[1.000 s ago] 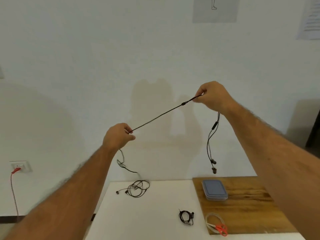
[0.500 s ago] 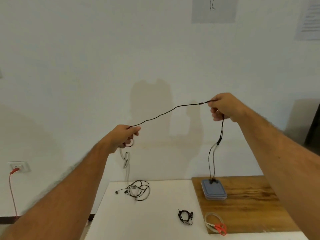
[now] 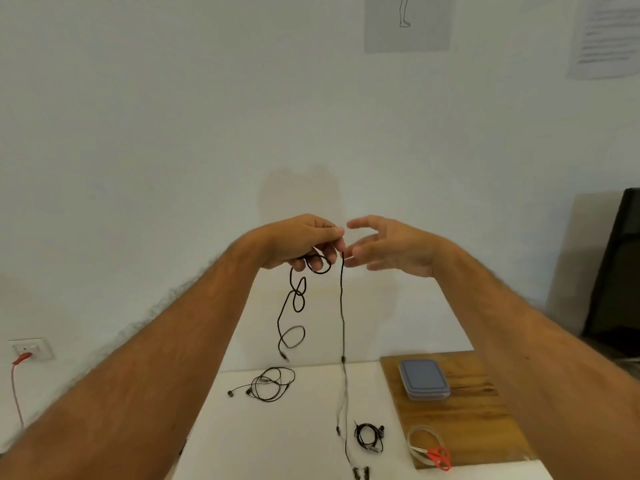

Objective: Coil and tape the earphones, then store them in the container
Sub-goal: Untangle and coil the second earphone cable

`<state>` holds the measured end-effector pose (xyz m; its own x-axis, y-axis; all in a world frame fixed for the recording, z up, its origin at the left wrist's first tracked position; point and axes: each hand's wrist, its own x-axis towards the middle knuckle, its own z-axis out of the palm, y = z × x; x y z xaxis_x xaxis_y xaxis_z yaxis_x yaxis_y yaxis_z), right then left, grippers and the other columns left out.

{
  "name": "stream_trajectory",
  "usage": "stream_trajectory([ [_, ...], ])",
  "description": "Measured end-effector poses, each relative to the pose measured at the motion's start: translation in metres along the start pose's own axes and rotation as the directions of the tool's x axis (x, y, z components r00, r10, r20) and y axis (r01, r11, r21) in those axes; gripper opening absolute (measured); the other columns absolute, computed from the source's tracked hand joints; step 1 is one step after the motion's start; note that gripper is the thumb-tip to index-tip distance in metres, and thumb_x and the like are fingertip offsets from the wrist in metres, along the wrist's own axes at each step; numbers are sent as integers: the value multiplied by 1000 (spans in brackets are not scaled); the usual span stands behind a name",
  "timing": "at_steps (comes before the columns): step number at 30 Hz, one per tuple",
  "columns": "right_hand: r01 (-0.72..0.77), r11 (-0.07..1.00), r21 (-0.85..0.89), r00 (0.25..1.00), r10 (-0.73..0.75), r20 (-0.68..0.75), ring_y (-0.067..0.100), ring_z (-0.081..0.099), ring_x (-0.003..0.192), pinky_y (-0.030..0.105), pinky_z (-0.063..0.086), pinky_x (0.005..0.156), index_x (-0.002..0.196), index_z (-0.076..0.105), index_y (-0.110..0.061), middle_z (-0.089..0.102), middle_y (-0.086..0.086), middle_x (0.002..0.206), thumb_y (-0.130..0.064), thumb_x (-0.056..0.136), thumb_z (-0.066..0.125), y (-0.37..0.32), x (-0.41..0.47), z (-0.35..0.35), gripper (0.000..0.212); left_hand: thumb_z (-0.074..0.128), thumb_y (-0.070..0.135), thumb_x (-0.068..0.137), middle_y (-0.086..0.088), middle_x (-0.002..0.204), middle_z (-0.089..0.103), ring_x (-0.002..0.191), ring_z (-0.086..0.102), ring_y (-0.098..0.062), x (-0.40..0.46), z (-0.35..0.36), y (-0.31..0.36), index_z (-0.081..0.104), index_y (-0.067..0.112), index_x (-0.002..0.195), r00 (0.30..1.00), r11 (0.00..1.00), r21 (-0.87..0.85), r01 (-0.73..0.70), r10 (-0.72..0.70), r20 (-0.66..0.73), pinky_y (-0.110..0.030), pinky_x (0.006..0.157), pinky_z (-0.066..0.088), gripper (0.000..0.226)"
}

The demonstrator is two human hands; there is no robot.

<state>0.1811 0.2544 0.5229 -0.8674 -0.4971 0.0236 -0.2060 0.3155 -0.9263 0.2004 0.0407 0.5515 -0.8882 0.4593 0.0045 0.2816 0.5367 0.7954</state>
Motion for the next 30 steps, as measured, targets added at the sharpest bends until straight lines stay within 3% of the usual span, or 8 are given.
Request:
stream_trajectory([
  [4, 83, 996, -20, 991, -80, 103, 21, 64, 73, 37, 50, 84, 132, 49, -15, 69, 5, 85, -17, 87, 71, -30, -5, 8, 50, 47, 37, 101, 3, 74, 63, 54, 48, -8, 4, 5, 3, 63, 19, 83, 999, 998, 40, -45, 46, -24, -18, 43, 30, 30],
  [8, 114, 964, -238, 978, -151, -144, 13, 33, 50, 27, 36, 51, 91, 70, -11, 41, -5, 51, -20, 84, 74, -36, -3, 5, 12, 61, 35, 94, 5, 81, 68, 59, 50, -7, 2, 0, -5, 66, 18, 87, 995, 998, 56, -28, 33, -92, -17, 47, 34, 19],
  [12, 118, 961, -248, 882, -216, -418, 8, 27, 38, 24, 25, 44, 78, 65, -12, 35, -14, 42, -17, 89, 68, -33, -4, -9, 12, 70, 25, 88, 4, 82, 65, 69, 50, -9, -8, -8, -31, 69, 17, 95, 981, 995, 102, 4, 16, -193, -20, 53, 38, 10],
  [15, 130, 974, -185, 797, -213, -565, 9, 24, 37, 21, 20, 41, 74, 60, -13, 36, -3, 50, -16, 91, 62, -31, -6, -20, 17, 67, 27, 90, 6, 78, 68, 64, 46, -9, -15, -14, -50, 71, 18, 93, 976, 998, 65, 19, -4, -219, -20, 52, 35, 10],
  [20, 19, 1000, 0, 736, -14, -677, 12, 20, 42, 19, 17, 40, 66, 39, -17, 29, 1, 57, -11, 87, 46, -27, -11, -34, 23, 60, 28, 95, 6, 60, 51, 53, 36, -9, -27, -22, -66, 73, 13, 93, 958, 998, -35, -48, 36, -285, -20, 49, 28, 20],
  [23, -146, 989, 3, 830, 125, -544, 11, 17, 40, 18, 16, 38, 63, 32, -21, 29, -1, 57, -16, 85, 41, -17, -18, -40, 24, 51, 26, 100, 6, 55, 46, 53, 34, -11, -31, -29, -69, 71, 14, 93, 923, 987, -86, -136, 95, -374, -18, 45, 26, 24],
  [26, -288, 951, -115, 942, 259, -215, 11, 15, 42, 19, 12, 41, 60, 33, -21, 29, -2, 56, -20, 91, 41, -9, -21, -34, 32, 47, 24, 101, 5, 58, 50, 51, 34, -10, -32, -33, -59, 69, 14, 98, 900, 949, -215, -233, 127, -416, -21, 48, 21, 24],
  [30, -374, 858, -352, 917, 399, -1, 12, 15, 44, 20, 15, 42, 62, 42, -18, 28, -3, 55, -22, 90, 46, -5, -20, -14, 29, 44, 21, 102, 5, 56, 47, 44, 25, -8, -28, -31, -34, 65, 14, 97, 887, 846, -377, -377, 212, -411, -24, 46, 13, 23],
])
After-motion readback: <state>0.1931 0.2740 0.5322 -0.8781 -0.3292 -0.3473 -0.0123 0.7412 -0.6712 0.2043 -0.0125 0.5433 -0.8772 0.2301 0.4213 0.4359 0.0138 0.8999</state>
